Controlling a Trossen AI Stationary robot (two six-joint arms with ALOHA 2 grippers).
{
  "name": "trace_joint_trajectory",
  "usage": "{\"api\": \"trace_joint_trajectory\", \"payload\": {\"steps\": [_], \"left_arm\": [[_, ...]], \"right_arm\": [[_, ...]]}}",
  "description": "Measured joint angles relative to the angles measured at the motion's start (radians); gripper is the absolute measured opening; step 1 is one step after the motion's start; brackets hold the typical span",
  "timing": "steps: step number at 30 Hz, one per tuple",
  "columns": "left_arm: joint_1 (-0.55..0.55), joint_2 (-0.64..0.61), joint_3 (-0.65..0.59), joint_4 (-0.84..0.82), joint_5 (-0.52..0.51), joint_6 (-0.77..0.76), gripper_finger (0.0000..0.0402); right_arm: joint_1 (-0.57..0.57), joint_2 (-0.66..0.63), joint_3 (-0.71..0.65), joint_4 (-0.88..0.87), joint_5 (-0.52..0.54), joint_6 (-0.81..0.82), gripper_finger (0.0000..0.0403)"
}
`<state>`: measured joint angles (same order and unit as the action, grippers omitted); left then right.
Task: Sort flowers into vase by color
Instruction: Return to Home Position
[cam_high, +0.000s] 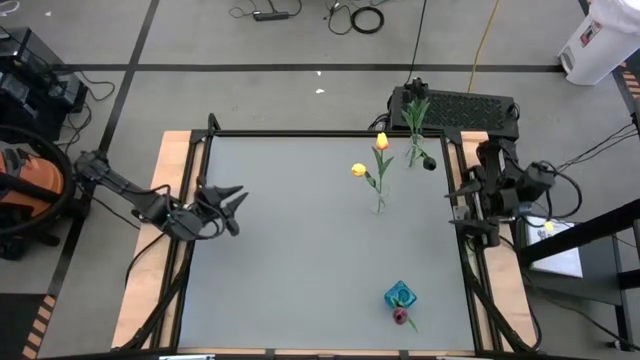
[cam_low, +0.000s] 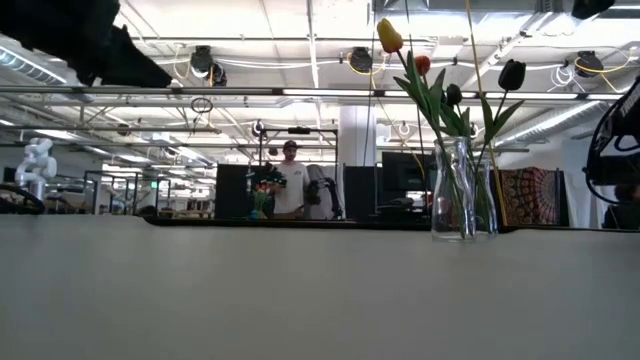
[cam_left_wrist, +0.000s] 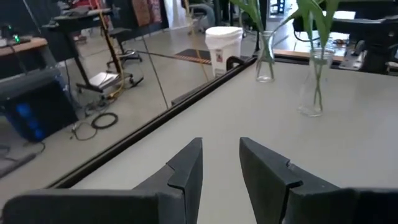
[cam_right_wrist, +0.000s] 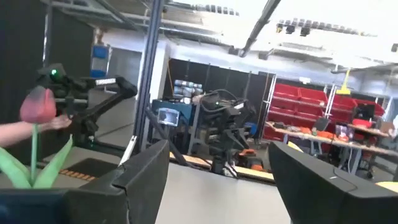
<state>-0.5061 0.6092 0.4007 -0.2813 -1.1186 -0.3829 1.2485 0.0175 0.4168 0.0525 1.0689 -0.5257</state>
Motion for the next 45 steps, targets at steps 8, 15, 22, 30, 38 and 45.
{"api": "trace_joint_trajectory", "payload": {"steps": [8,15,22,30,38,45], "left_arm": [[-0.016,-0.103,-0.089,-0.034,-0.031,-0.07,0.0114],[-0.071,-0.139,-0.253,0.149,-0.031,-0.132,0.0114],[-0.13,-0.138,-0.353,0.331,0.022,-0.081,0.0114],[-0.164,-0.138,-0.368,0.365,0.234,-0.116,0.0114],[-0.169,-0.133,-0.368,0.387,0.496,0.005,0.0114],[-0.169,-0.132,-0.367,0.386,0.552,0.164,0.0114]], "right_arm": [[-0.006,-0.014,-0.037,0.006,-0.052,0.015,0.0267],[-0.007,-0.015,-0.158,0.152,-0.045,0.022,0.0267],[-0.029,-0.015,-0.292,0.347,-0.046,-0.023,0.0267],[-0.034,-0.015,-0.403,0.388,-0.055,0.116,0.0267],[-0.035,-0.014,-0.402,0.293,-0.275,0.225,0.0267],[-0.035,-0.014,-0.402,0.16,-0.476,0.303,0.0267]]}}
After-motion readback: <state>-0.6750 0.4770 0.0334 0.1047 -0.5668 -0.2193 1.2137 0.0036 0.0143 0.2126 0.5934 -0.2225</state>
